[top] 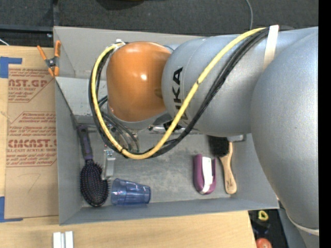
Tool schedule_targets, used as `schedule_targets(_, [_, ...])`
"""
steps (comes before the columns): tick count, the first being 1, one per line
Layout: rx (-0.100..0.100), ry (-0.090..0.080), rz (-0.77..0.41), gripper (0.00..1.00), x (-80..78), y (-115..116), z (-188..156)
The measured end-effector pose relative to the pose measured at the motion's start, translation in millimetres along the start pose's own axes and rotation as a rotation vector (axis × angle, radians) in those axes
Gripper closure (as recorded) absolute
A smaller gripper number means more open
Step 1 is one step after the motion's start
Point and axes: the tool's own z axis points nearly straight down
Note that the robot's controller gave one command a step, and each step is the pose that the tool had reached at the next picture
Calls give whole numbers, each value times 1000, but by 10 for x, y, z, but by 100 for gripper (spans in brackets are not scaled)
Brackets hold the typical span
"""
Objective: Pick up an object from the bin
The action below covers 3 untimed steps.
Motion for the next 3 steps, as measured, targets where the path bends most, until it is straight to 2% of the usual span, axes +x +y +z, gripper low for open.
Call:
schedule_targets(1, [0, 0, 0, 0, 0, 0, 0])
schedule_targets(2, [-1, -4, -240, 0, 193, -61, -869])
schedule_targets(3, [-3, -5, -193, 0, 236, 35, 248])
